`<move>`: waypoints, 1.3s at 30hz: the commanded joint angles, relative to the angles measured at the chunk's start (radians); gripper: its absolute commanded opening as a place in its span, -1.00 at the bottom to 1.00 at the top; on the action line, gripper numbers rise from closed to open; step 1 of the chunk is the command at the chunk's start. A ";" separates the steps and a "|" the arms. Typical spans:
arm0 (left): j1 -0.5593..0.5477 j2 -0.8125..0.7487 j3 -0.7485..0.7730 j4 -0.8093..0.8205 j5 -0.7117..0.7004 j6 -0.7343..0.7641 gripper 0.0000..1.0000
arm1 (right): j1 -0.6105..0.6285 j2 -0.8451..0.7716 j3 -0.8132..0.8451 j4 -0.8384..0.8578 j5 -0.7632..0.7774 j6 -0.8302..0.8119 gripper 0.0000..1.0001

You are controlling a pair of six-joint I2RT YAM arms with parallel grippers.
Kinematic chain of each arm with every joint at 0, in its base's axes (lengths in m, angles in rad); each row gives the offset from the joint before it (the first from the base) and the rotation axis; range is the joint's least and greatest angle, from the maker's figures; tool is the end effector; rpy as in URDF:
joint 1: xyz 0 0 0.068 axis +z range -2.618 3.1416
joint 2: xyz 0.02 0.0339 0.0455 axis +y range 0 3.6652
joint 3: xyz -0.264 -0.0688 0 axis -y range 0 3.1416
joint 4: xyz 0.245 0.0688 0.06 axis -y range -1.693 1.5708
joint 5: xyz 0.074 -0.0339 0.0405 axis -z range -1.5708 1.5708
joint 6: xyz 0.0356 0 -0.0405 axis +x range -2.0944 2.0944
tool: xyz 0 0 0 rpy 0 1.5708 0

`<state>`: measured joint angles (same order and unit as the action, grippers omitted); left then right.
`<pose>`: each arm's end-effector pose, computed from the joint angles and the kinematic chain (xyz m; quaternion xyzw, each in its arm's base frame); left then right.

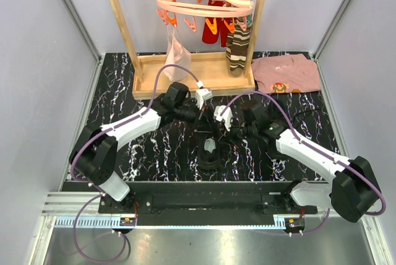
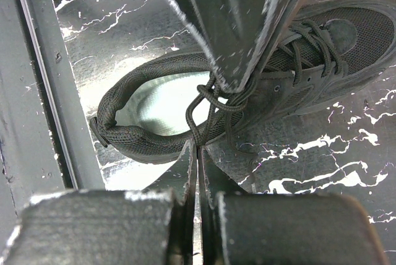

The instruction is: Tie the shoes

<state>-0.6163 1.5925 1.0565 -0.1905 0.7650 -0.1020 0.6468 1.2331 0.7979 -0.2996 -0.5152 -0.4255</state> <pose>0.2644 -0.2175 0.2377 0.3631 0.7796 -0.4524 0.2362 0.1952 0.1694 0.2433 -0.5404 0.7069 0.2747 0.3644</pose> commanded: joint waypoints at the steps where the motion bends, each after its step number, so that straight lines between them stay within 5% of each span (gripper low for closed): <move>1: 0.064 -0.038 0.033 0.036 0.043 -0.011 -1.00 | -0.003 -0.035 0.004 0.031 0.021 0.001 -1.00; 17: 0.205 -0.039 0.053 -0.101 -0.021 0.139 -1.00 | -0.030 -0.064 0.012 -0.007 0.099 0.122 -1.00; 39: 0.268 0.006 0.042 -0.135 -0.125 0.262 -1.00 | -0.176 -0.073 -0.026 -0.098 0.012 0.264 -1.00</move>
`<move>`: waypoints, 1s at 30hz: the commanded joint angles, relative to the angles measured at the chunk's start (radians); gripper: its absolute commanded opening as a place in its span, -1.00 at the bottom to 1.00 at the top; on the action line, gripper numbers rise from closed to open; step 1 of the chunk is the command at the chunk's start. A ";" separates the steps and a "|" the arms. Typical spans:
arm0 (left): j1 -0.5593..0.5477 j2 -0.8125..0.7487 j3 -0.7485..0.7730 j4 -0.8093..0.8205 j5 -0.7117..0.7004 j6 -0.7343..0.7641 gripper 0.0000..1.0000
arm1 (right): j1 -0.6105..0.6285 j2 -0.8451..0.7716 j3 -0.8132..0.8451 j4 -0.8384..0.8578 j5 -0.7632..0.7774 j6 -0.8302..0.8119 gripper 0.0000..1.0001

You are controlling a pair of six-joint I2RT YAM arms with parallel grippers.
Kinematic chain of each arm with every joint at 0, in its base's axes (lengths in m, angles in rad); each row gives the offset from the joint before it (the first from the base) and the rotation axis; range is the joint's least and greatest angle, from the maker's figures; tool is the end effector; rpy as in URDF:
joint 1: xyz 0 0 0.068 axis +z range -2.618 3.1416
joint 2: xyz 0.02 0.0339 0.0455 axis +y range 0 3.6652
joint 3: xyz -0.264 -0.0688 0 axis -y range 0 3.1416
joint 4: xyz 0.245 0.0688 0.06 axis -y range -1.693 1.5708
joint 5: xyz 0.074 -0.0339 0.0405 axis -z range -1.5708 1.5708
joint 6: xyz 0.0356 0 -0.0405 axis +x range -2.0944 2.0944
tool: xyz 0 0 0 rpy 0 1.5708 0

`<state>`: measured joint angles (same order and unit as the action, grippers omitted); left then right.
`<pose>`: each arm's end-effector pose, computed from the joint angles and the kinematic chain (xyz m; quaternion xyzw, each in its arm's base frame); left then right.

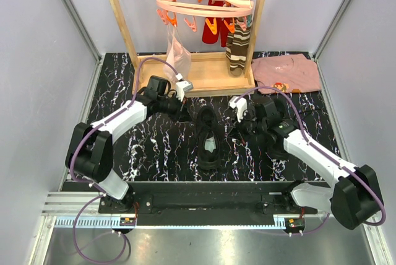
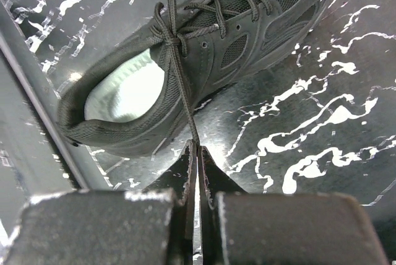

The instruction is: Tie the shoes

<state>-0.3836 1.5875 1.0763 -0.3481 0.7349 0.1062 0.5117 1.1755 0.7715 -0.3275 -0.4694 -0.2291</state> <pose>0.2999 -0.1468 0.2339 0.3335 0.8184 -0.3784 0.2754 0.2065 0.1344 0.2454 -0.4098 0.7937 0.2661 0.3624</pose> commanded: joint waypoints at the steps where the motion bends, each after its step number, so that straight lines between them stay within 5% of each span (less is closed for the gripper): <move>1: 0.035 0.009 0.022 0.024 -0.097 0.055 -1.00 | -0.045 -0.013 0.002 -0.070 -0.044 0.083 -1.00; 9: 0.040 0.014 0.019 0.024 -0.106 0.053 -1.00 | -0.084 0.042 0.018 -0.070 -0.083 0.165 -1.00; 16: 0.015 0.006 0.019 0.035 0.037 0.018 -1.00 | -0.085 0.133 0.098 -0.065 -0.199 0.085 -0.97; 19: -0.015 0.000 0.011 0.044 0.046 0.021 -1.00 | -0.085 0.168 0.143 -0.068 -0.233 0.019 -0.72; 23: -0.034 0.000 0.007 0.054 0.057 0.010 -1.00 | -0.085 0.185 0.195 -0.085 -0.253 -0.055 -0.06; 30: -0.035 0.015 0.019 0.066 0.060 0.000 -1.00 | -0.085 0.225 0.281 -0.133 -0.281 -0.163 0.07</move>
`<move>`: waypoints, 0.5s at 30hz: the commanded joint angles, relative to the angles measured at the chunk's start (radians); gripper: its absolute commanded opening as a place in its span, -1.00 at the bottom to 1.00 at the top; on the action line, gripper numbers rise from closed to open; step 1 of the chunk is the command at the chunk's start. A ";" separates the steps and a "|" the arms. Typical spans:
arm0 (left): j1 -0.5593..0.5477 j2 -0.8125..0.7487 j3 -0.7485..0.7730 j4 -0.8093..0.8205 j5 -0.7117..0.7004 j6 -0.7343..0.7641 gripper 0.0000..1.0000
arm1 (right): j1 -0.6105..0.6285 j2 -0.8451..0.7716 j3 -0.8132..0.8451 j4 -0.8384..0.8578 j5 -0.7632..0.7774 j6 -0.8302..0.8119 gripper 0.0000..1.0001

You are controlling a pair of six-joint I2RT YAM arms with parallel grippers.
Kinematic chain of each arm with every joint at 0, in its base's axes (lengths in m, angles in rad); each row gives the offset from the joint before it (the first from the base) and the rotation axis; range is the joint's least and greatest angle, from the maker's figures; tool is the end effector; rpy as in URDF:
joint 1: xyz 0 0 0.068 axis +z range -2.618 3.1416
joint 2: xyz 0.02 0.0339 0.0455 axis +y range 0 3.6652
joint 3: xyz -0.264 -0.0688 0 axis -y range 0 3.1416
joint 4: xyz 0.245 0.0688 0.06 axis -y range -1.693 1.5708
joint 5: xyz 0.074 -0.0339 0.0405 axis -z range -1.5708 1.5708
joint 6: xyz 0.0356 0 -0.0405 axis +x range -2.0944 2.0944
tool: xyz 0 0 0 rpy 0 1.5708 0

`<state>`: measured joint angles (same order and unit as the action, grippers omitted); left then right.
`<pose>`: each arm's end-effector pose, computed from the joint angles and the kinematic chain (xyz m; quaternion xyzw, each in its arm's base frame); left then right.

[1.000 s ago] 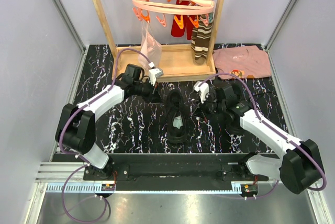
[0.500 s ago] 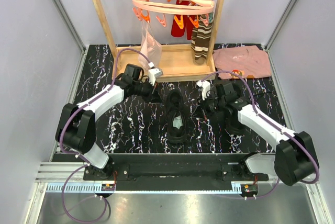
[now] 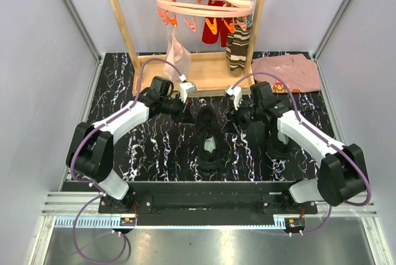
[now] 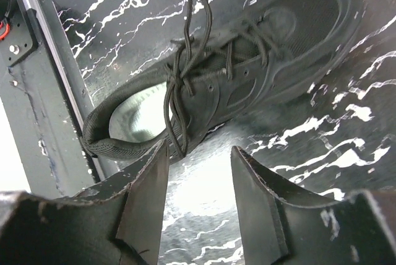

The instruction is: Tie the shoes

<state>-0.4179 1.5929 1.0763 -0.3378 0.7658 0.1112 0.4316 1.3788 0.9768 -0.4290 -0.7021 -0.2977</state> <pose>0.2952 -0.1581 0.2334 0.3536 0.8042 -0.3955 0.2679 0.2509 0.1408 0.2573 -0.4284 0.7736 0.3426 0.3173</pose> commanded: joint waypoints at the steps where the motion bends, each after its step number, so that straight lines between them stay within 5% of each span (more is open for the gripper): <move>1: -0.001 0.010 0.017 0.057 0.032 -0.007 -1.00 | 0.001 0.028 0.083 -0.040 -0.054 -0.110 0.06; 15: -0.001 0.022 0.022 0.062 0.029 -0.013 -1.00 | 0.119 0.138 0.161 -0.142 0.015 -0.278 0.07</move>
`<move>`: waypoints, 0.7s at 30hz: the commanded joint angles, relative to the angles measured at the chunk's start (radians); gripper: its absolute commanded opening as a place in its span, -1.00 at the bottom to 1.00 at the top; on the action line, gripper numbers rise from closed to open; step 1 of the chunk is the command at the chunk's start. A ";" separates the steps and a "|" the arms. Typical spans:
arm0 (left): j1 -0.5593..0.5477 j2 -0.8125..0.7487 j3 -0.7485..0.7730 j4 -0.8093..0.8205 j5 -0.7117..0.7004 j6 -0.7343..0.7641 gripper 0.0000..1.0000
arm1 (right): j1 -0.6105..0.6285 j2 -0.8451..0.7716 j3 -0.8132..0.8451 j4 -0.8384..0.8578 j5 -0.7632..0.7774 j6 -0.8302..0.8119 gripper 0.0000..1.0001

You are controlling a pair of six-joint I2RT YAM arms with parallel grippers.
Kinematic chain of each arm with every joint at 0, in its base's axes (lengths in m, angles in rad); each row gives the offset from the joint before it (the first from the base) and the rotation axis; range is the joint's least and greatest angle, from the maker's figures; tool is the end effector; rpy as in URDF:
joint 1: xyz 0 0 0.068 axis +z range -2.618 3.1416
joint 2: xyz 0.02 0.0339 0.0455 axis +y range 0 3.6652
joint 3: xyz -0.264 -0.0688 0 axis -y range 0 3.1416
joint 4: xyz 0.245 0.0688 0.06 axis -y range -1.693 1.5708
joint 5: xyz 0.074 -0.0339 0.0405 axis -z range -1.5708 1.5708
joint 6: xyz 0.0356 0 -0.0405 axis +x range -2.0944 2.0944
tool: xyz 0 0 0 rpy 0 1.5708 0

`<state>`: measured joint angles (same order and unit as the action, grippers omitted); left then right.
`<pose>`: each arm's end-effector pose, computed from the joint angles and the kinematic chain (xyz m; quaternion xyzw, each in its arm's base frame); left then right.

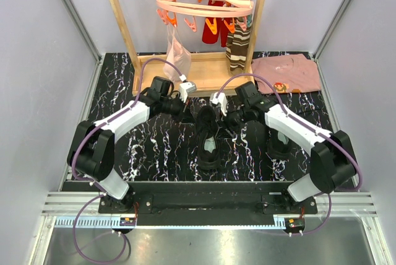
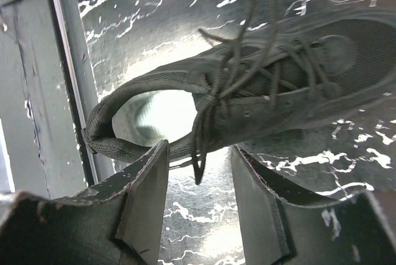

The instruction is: Tie the shoes

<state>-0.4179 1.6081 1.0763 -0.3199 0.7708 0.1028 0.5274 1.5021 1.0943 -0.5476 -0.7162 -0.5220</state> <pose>0.2979 -0.1594 0.2299 0.3511 0.8041 -0.3987 0.2668 0.2551 0.1756 0.2524 -0.5390 0.7193 0.3348 0.2827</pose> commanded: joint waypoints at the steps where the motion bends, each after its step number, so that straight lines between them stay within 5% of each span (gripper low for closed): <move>1: -0.001 0.007 0.022 0.047 0.022 -0.006 -1.00 | 0.026 0.021 0.042 -0.022 0.035 -0.058 0.05; 3: -0.001 0.009 0.022 0.045 0.022 -0.008 -1.00 | 0.029 0.030 0.044 -0.022 0.050 -0.064 0.02; 7: 0.001 0.010 0.020 0.048 0.022 -0.009 -1.00 | 0.029 0.040 0.059 -0.020 0.063 -0.053 -0.35; 11: -0.001 0.015 0.019 0.050 0.024 -0.008 -1.00 | 0.029 0.023 0.059 -0.015 0.055 -0.036 -0.13; 14: 0.001 0.016 0.020 0.054 0.028 -0.014 -1.00 | 0.031 0.027 0.073 -0.015 0.050 -0.019 -0.16; 17: -0.001 0.021 0.027 0.053 0.027 -0.011 -1.00 | 0.029 0.030 0.079 -0.014 0.054 -0.019 -0.41; 21: 0.002 0.016 0.028 0.045 0.021 -0.005 -1.00 | 0.029 0.007 0.052 -0.017 0.066 -0.035 -1.00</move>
<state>-0.4179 1.6241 1.0763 -0.3119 0.7734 0.0959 0.5495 1.5425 1.1294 -0.5713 -0.6689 -0.5453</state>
